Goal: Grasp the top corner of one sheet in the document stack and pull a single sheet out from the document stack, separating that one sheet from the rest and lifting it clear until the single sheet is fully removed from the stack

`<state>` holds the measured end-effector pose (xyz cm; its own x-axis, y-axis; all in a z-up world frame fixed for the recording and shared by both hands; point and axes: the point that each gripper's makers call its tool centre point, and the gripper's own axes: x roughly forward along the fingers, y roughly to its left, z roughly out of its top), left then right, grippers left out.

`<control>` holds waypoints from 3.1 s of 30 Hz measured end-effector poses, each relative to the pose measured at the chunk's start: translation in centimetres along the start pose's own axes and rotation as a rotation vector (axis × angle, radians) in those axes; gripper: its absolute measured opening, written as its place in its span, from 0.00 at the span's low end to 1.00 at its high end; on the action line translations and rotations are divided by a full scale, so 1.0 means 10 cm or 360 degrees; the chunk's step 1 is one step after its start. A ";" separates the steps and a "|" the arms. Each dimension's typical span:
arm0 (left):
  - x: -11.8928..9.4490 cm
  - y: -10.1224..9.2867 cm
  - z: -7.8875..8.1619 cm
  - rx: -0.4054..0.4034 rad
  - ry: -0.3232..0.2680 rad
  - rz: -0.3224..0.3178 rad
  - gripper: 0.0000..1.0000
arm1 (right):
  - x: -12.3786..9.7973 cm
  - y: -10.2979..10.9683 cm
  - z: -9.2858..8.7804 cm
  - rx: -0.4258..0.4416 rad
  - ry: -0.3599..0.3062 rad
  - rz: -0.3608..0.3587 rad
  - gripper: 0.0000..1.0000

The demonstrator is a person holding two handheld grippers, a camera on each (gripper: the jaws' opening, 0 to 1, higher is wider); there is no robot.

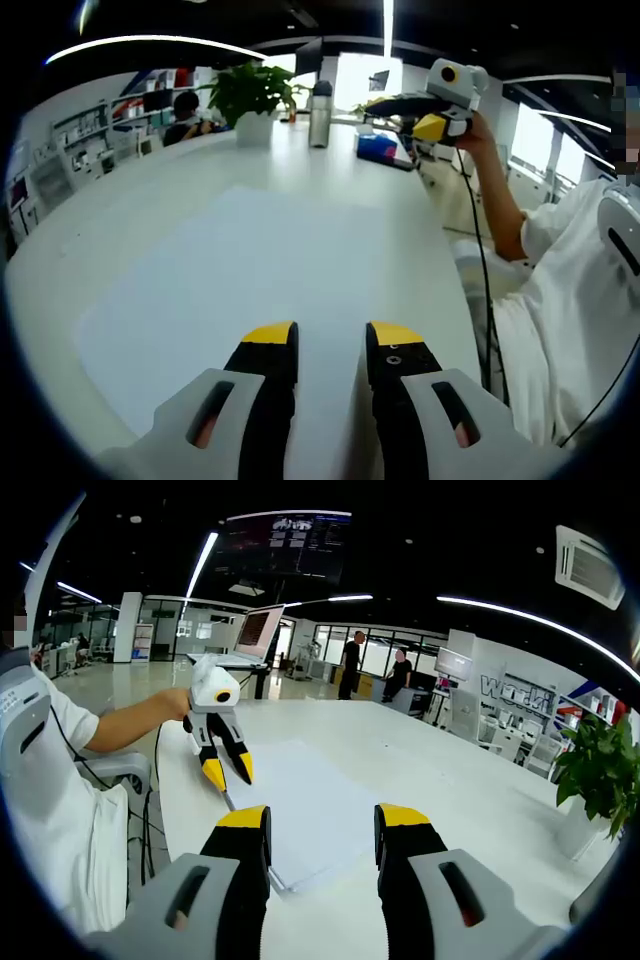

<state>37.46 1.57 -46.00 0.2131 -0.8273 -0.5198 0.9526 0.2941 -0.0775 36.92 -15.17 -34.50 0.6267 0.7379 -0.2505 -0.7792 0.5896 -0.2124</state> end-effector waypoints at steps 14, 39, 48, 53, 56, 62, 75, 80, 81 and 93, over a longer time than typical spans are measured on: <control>0.01 0.00 -0.01 0.0078 0.0030 0.0029 0.28 | -0.01 0.01 0.01 -0.0008 -0.0004 0.0008 0.41; -0.01 0.01 0.00 -0.0010 -0.0012 -0.0023 0.28 | 0.01 0.05 -0.03 -0.0029 0.0027 0.0036 0.41; -0.01 0.00 0.01 -0.0076 -0.0045 -0.0061 0.28 | 0.01 0.05 -0.03 -0.0030 0.0026 0.0034 0.41; -0.01 0.01 0.01 -0.0100 -0.0053 -0.0072 0.28 | 0.01 0.05 -0.03 -0.0033 0.0026 0.0034 0.41; -0.01 0.01 0.01 -0.0101 -0.0050 -0.0071 0.28 | 0.01 0.05 -0.03 -0.0034 0.0026 0.0034 0.41; -0.01 0.01 0.01 -0.0110 -0.0048 -0.0065 0.28 | 0.01 0.07 -0.02 -0.0039 0.0025 0.0040 0.41; 0.01 -0.06 0.09 0.0207 0.0066 0.0089 0.31 | 0.00 0.06 -0.02 -0.0037 0.0021 0.0037 0.41; 0.05 -0.02 0.04 0.0225 0.0113 0.0101 0.31 | 0.00 0.05 -0.02 -0.0038 0.0021 0.0035 0.41; 0.05 -0.01 0.03 0.0212 0.0115 0.0096 0.31 | -0.01 0.05 -0.02 -0.0038 0.0021 0.0035 0.41; 0.03 -0.02 0.01 0.0107 0.0073 0.0048 0.28 | 0.01 0.04 -0.03 -0.0037 0.0027 0.0036 0.41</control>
<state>37.38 1.24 -46.09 0.2332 -0.7953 -0.5595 0.9587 0.2844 -0.0047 36.62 -14.95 -34.88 0.6089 0.7454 -0.2713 -0.7931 0.5647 -0.2283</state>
